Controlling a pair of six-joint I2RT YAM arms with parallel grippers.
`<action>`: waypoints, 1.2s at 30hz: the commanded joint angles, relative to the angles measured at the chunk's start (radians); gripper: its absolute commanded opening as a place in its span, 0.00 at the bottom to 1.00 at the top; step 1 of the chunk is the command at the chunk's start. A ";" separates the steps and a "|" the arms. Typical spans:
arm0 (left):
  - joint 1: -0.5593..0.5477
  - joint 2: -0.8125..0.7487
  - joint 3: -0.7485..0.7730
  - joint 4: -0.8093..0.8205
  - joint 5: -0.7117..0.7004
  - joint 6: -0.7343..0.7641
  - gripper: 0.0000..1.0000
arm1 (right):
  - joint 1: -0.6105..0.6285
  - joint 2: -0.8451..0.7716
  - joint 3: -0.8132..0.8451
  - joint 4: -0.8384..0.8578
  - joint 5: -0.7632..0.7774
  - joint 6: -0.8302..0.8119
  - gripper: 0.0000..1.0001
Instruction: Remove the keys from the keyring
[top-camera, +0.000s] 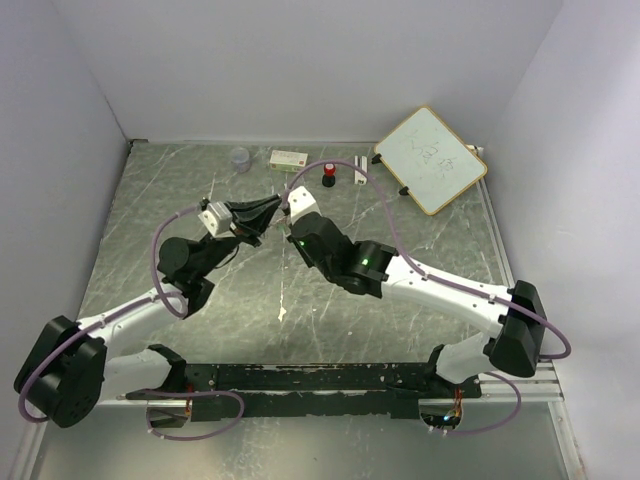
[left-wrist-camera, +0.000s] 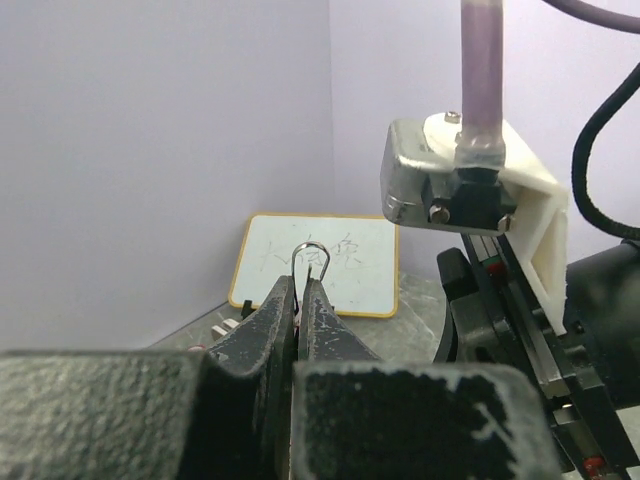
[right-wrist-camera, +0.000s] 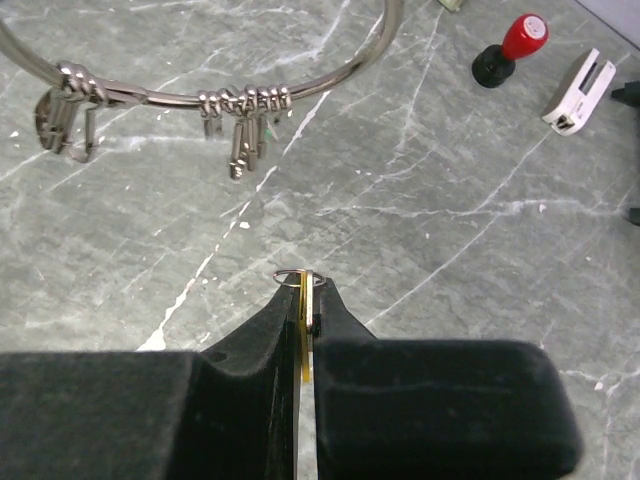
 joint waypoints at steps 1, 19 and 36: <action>0.004 -0.034 0.013 0.029 -0.026 0.012 0.07 | -0.012 -0.006 0.011 -0.008 0.088 -0.012 0.00; 0.003 0.015 0.000 -0.272 -0.097 -0.002 0.07 | -0.501 0.054 -0.157 0.162 -0.243 0.044 0.00; 0.003 0.030 0.010 -0.281 -0.093 -0.020 0.07 | -0.609 0.422 -0.127 0.369 -0.334 0.076 0.01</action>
